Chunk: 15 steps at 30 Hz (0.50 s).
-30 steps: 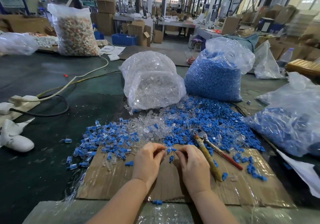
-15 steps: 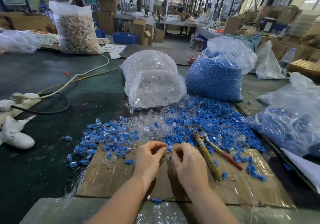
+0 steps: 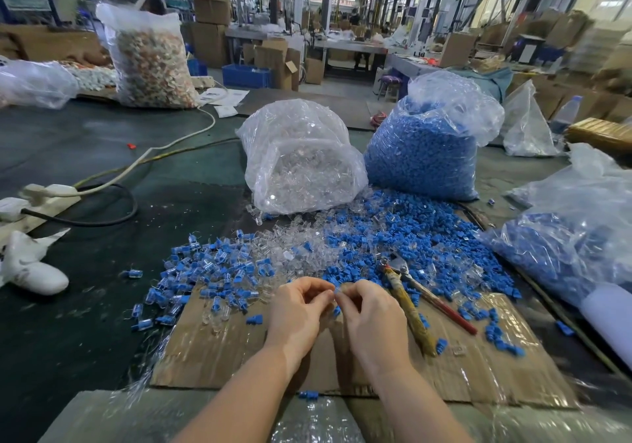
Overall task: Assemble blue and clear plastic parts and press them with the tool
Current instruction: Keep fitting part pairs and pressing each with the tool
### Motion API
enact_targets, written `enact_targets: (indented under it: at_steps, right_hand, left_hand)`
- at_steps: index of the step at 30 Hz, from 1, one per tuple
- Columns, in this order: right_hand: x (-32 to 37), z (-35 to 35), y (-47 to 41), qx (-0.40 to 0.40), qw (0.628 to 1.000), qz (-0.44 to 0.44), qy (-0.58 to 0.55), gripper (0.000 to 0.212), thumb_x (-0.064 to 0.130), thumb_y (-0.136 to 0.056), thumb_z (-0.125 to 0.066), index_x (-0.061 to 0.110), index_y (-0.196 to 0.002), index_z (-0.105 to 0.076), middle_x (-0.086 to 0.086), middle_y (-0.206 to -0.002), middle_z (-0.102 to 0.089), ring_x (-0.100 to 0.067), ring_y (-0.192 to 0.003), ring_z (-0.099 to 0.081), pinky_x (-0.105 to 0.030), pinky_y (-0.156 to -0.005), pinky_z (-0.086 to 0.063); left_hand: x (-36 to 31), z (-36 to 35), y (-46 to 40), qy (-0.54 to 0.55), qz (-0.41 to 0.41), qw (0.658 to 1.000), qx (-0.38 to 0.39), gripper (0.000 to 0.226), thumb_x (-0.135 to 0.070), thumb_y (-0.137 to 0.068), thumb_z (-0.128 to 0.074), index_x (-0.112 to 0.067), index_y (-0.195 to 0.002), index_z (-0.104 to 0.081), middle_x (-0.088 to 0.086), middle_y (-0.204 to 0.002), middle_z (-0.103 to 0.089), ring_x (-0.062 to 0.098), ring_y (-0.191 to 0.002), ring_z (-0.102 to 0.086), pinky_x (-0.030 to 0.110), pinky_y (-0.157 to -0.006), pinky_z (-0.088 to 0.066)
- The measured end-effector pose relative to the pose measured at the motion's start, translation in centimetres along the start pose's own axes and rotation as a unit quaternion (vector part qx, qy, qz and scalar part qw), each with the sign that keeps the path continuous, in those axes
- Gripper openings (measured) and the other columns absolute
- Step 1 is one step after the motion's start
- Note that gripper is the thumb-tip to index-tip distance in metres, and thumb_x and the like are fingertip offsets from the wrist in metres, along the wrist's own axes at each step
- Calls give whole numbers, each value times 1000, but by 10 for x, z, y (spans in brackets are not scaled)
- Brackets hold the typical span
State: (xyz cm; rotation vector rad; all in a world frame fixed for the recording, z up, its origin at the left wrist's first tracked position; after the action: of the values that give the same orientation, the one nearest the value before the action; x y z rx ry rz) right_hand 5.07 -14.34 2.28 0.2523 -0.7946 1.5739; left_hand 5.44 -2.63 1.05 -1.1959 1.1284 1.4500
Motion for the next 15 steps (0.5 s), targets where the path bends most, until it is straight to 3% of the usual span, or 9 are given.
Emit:
enact_targets:
  at_steps: [3, 6, 9, 12, 15]
  right_hand:
    - [-1, 5, -1, 1, 1000, 6, -16, 18, 33, -90, -58, 17, -91, -66, 8, -86, -62, -9, -83, -56, -22, -75, -44]
    - [-10, 19, -4, -44, 999, -7, -17, 17, 31, -89, -60, 15, -96, -65, 9, -88, -57, -10, -86, -53, -24, -78, -43]
    - [-30, 31, -9, -56, 988, -63, 129, 32, 38, -92, -52, 16, -115, -57, 0, -109, -57, -16, -101, -50, -24, -84, -34]
    - [-57, 32, -9, 45, 939, -187, 286, 57, 57, -93, -32, 20, -136, -35, -10, -138, -43, -27, -127, -38, -42, -105, -28]
    - [-75, 28, -8, 132, 909, -247, 309, 75, 67, -90, -21, 21, -148, -12, -14, -153, -22, -32, -141, -17, -56, -111, -10]
  left_hand:
    - [3, 0, 2, 52, 33, 998, -4, 11, -4, -87, -61, -13, -86, -67, 5, -73, -68, 10, -62, -62, 23, -59, -54]
    - [5, 1, 3, 108, 63, 992, -1, 13, -2, -90, -55, -11, -93, -64, 10, -73, -65, 13, -59, -60, 25, -57, -53]
    - [8, 5, 2, 144, 86, 986, 2, 16, -1, -91, -52, -10, -97, -65, 14, -78, -65, 17, -63, -62, 29, -61, -55]
    - [11, 6, 0, 168, 105, 980, 5, 16, -1, -91, -53, -9, -96, -65, 12, -79, -67, 16, -64, -64, 31, -66, -56]
    - [13, 6, -1, 194, 115, 974, 6, 15, 1, -89, -55, -8, -94, -65, 8, -70, -68, 14, -61, -63, 30, -64, -55]
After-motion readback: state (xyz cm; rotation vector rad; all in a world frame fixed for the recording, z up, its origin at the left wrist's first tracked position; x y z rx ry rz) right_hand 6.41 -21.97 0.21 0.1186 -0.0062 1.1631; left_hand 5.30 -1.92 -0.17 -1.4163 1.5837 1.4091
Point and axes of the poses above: each hand's wrist, its own y-axis away from the middle knuckle, its own z-axis out of the back of the hand, x = y × z, the point moved 4 cm from there along -y, towards the middle knuckle
